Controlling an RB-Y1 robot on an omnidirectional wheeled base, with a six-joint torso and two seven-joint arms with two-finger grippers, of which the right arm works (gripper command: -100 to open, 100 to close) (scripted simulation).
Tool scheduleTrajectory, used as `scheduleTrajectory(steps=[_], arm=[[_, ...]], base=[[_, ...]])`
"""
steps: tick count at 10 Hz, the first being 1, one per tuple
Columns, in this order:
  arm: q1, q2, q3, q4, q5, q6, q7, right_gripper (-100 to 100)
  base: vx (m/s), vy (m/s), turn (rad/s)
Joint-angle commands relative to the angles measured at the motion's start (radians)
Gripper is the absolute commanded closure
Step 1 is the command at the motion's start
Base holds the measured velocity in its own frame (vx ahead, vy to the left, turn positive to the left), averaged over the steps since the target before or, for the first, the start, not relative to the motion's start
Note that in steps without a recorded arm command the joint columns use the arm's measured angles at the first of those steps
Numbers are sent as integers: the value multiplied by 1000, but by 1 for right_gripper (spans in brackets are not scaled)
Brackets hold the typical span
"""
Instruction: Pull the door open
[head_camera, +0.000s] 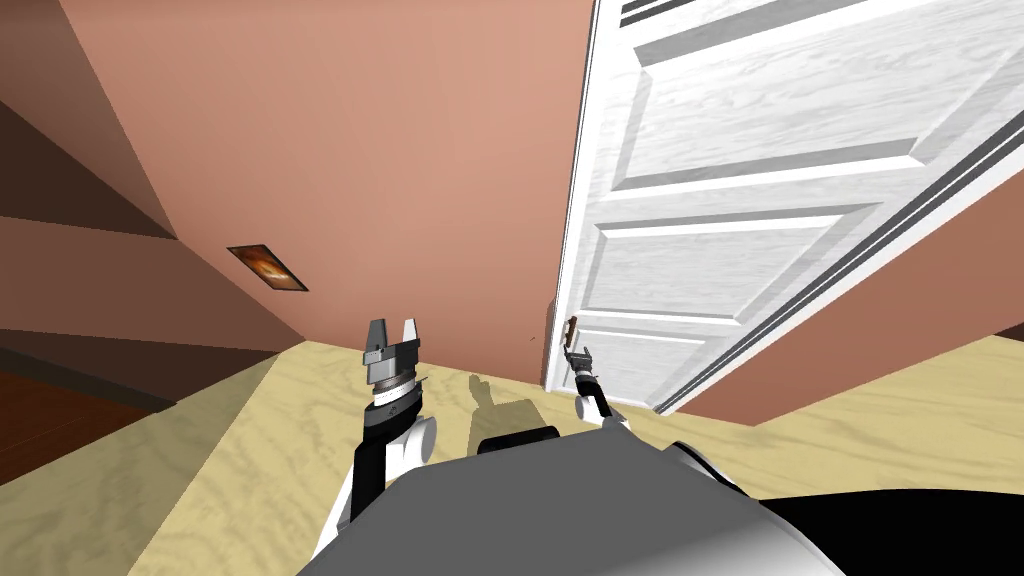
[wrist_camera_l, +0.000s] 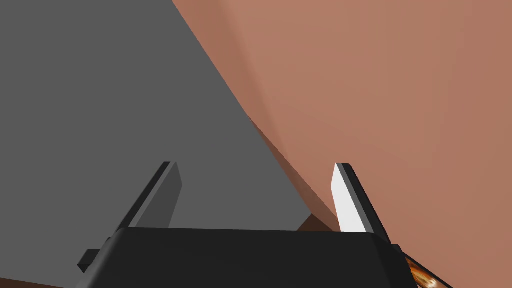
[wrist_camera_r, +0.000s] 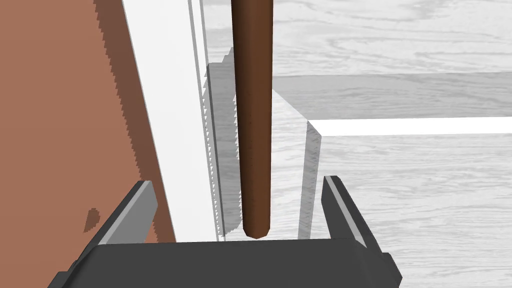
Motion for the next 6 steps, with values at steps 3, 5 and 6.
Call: scheduleTrajectory(steps=[3, 5, 6], arm=[[45, -51, -9, -18, -15, -9, -47, -100], [45, -51, -9, -18, -15, -9, -47, -100], [56, -73, -11, -12, -20, -17, -70, -100]], base=[[179, -11, 102], [92, -24, 11], [83, -12, 104]])
